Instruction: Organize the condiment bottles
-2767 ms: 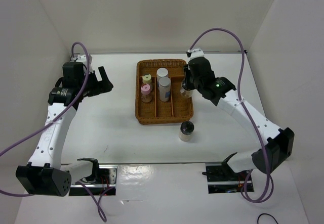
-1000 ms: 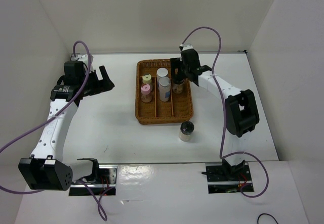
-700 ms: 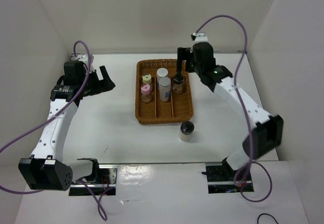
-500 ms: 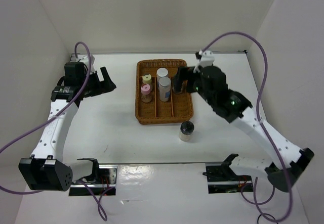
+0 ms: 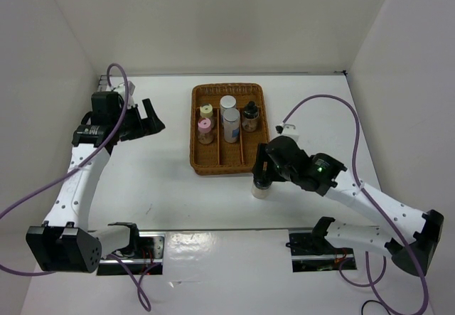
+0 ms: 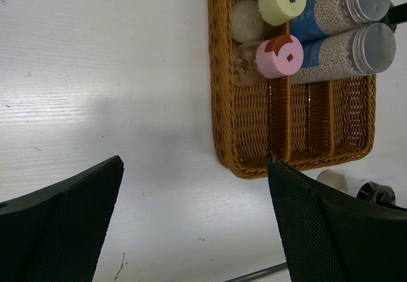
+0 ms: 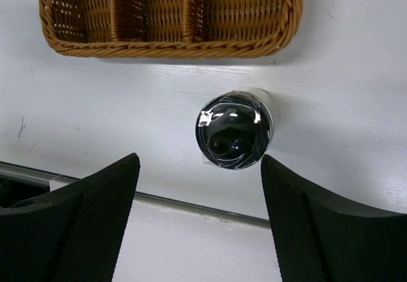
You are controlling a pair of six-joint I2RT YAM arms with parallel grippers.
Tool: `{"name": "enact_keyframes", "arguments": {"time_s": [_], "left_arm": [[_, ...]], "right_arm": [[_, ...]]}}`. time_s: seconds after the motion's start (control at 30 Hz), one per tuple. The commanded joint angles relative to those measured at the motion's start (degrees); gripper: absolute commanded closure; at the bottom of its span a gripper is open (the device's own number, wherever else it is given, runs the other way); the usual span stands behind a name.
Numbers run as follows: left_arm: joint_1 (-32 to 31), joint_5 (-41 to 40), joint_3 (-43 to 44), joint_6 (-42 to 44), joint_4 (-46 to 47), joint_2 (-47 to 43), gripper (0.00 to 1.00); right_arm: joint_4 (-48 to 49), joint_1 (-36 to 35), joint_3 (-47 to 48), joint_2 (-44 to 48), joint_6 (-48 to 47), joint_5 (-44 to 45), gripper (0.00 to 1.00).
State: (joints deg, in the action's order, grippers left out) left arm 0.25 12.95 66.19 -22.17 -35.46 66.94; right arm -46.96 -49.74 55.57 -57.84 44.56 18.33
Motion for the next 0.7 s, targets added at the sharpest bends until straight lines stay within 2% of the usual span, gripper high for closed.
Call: {"name": "enact_keyframes", "arguments": {"time_s": [0.0, 0.1, 0.3, 0.4, 0.67], "left_arm": [[0.3, 1.5, -1.1, 1.9, 1.2, -2.0, 0.00], [0.3, 1.5, -1.7, 1.9, 1.2, -2.5, 0.00], [0.3, 1.5, -1.7, 1.9, 1.2, -3.1, 0.00], [0.3, 1.5, -1.7, 1.9, 1.2, -2.6, 0.00], [0.3, 0.9, -1.7, 1.9, 1.2, -2.1, 0.00]], "right_arm": [[-3.8, -0.4, 0.9, -0.9, 4.0, -0.3, 0.20], [-3.8, -0.4, 0.9, -2.6, 3.4, -0.3, 0.26], [-1.2, -0.4, 0.9, -5.1, 1.4, -0.3, 0.31], [-1.2, -0.4, 1.4, -7.3, 0.8, 0.2, 0.38], [-2.3, -0.4, 3.2, -10.9, -1.0, 2.4, 0.46]]}}
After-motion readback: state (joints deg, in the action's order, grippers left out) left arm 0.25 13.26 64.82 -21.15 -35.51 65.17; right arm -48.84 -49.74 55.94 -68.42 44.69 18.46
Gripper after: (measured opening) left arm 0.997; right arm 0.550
